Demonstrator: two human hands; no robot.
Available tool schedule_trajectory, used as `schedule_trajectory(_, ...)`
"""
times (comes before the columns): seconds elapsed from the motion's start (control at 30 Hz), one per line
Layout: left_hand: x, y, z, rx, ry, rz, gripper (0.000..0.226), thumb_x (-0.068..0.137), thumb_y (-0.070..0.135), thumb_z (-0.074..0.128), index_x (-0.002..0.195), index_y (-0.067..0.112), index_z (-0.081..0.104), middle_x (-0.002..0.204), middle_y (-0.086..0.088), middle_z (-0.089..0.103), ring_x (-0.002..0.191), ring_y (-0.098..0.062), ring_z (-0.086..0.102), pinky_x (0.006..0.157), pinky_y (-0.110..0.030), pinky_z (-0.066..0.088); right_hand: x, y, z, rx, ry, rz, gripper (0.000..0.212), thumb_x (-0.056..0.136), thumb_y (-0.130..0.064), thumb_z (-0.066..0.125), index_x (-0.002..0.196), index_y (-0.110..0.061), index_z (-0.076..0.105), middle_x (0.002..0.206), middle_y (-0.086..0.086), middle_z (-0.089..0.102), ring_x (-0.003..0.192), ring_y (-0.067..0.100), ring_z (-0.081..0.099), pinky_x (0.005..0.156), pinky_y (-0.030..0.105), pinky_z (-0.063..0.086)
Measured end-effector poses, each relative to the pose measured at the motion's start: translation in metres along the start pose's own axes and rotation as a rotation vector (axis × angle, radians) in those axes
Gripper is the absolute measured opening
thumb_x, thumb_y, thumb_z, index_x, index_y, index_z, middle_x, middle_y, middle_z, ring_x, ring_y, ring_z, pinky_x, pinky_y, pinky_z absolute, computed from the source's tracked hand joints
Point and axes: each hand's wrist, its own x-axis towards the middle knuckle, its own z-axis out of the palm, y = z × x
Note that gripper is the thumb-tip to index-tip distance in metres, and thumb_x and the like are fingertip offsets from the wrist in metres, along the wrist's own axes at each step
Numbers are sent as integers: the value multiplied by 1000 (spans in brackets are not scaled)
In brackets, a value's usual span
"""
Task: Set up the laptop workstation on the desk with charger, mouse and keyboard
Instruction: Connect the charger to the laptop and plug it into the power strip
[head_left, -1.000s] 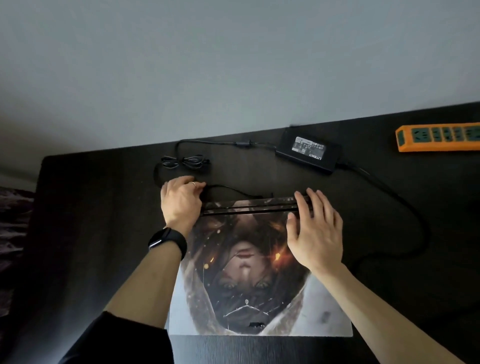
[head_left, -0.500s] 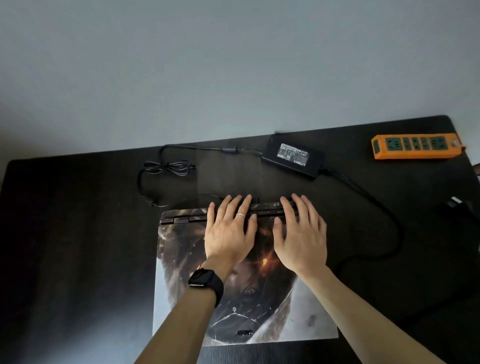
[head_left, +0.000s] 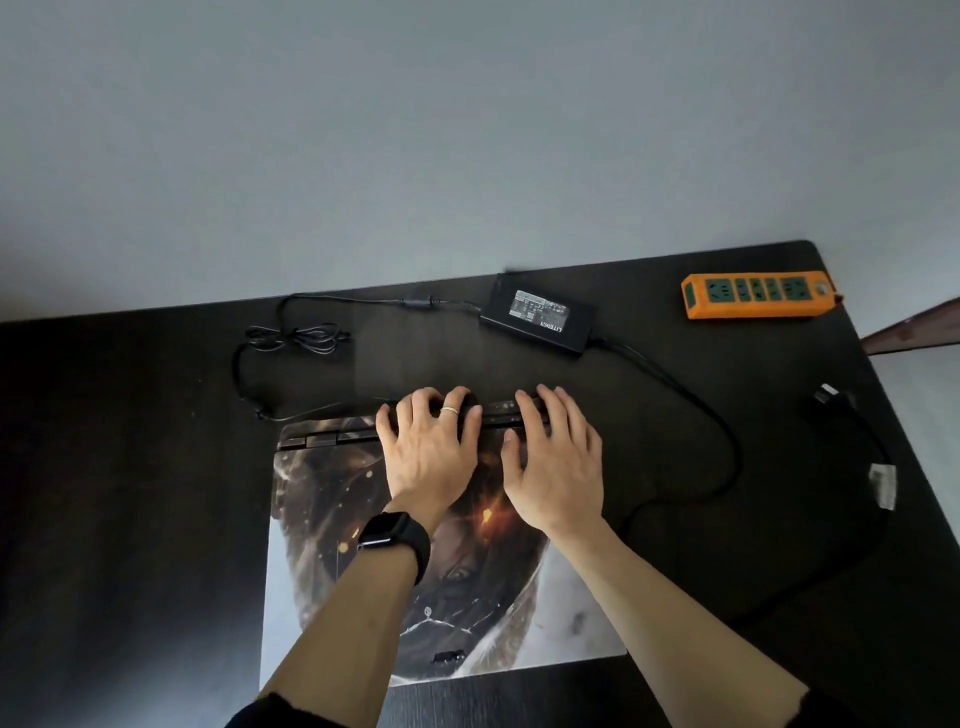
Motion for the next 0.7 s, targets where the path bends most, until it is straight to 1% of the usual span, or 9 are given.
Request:
schedule_trajectory(0.17, -4, 8, 5, 34, -11, -4, 48, 100, 51, 25, 136, 34, 53, 129, -1, 55, 125, -24, 49, 115, -56, 22, 1, 4, 0, 32, -10, -11, 52, 99, -46, 36, 147, -27, 46, 154, 1, 44, 148, 21, 30, 114, 45, 34)
schedule_trajectory(0.27, -6, 11, 6, 60, -24, -30, 51, 100, 51, 23, 138, 34, 52, 130, -1, 55, 126, -24, 50, 115, -56, 22, 3, 5, -6, 128, -51, -31, 53, 96, -46, 43, 146, -27, 48, 154, 0, 45, 148, 21, 31, 116, 45, 33)
schedule_trajectory(0.33, -6, 15, 5, 70, -7, -43, 53, 99, 51, 22, 138, 32, 53, 129, -2, 55, 126, -25, 51, 114, -57, 24, 6, 14, -14, 331, -102, -47, 54, 92, -42, 54, 144, -28, 50, 155, -4, 43, 148, 14, 27, 119, 39, 28)
schedule_trajectory(0.37, -6, 15, 4, 63, -4, -52, 53, 100, 50, 22, 138, 31, 53, 130, -3, 55, 128, -25, 50, 114, -57, 25, 6, 20, -22, 490, -130, -21, 52, 91, -38, 59, 141, -28, 53, 153, -8, 44, 146, 8, 28, 120, 34, 26)
schedule_trajectory(0.4, -7, 17, 4, 58, 3, -61, 52, 101, 48, 23, 139, 29, 52, 133, -4, 55, 131, -26, 47, 115, -57, 24, 5, 33, -32, 654, -135, 20, 47, 91, -33, 62, 138, -27, 57, 147, -11, 48, 141, 4, 32, 119, 30, 29)
schedule_trajectory(0.47, -10, 25, 3, 34, 20, -112, 48, 103, 41, 27, 143, 24, 49, 141, -7, 51, 139, -27, 38, 117, -56, 20, 1, 67, -53, 806, -23, 75, 36, 93, -24, 64, 128, -25, 63, 131, -16, 56, 127, 2, 48, 110, 30, 41)
schedule_trajectory(0.57, -21, 59, 5, -10, 2, -157, 49, 101, 37, 39, 147, 19, 44, 153, -15, 39, 146, -31, 27, 119, -56, 15, -4, 139, -78, 836, 111, 168, 28, 93, -18, 66, 120, -28, 65, 119, -16, 62, 116, 4, 57, 97, 29, 49)
schedule_trajectory(0.63, -29, 95, 9, -55, -44, -109, 53, 98, 37, 47, 147, 19, 42, 157, -14, 31, 148, -31, 21, 119, -55, 11, -7, 190, -90, 790, 184, 255, 28, 93, -18, 66, 120, -26, 64, 117, -11, 63, 113, 4, 59, 94, 29, 51)
schedule_trajectory(0.7, -33, 139, 15, -96, -52, 25, 53, 92, 30, 59, 142, 16, 49, 154, -13, 36, 144, -32, 30, 117, -54, 20, -9, 239, -102, 699, 272, 354, 28, 93, -20, 66, 122, -22, 63, 117, -6, 61, 110, 9, 58, 91, 33, 53)
